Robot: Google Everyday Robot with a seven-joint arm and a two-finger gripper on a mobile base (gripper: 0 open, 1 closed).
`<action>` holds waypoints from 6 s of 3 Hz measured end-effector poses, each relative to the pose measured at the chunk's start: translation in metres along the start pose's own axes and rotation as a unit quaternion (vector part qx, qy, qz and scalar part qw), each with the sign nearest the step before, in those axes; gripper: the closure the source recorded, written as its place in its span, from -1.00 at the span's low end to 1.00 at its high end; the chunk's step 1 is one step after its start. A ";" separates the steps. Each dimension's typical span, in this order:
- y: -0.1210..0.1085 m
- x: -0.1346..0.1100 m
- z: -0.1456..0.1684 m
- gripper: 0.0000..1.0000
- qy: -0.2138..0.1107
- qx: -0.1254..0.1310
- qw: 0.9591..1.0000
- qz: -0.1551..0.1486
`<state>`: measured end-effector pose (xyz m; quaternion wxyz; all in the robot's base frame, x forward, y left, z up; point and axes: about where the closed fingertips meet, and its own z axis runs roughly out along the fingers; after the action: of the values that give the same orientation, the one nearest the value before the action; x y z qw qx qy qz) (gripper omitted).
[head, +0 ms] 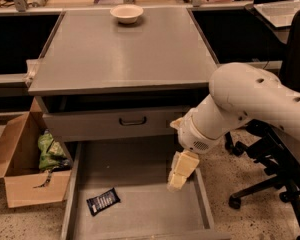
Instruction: Pick rxbar blueberry from middle drawer and place on counter
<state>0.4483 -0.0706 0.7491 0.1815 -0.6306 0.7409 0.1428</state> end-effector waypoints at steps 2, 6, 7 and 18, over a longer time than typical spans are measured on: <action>-0.014 -0.018 0.168 -1.00 -0.061 -0.049 0.997 0.002; -0.040 -0.060 0.306 -1.00 -0.134 -0.007 0.991 -0.005; -0.033 -0.050 0.355 -1.00 -0.115 -0.010 0.993 -0.014; -0.014 -0.091 0.348 1.00 -0.272 0.014 0.949 -0.158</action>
Offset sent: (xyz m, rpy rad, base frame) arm 0.0804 0.1526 -0.2277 0.3093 0.0156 0.0286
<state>0.5057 0.1605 0.4795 0.4051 -0.6740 0.5568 0.2675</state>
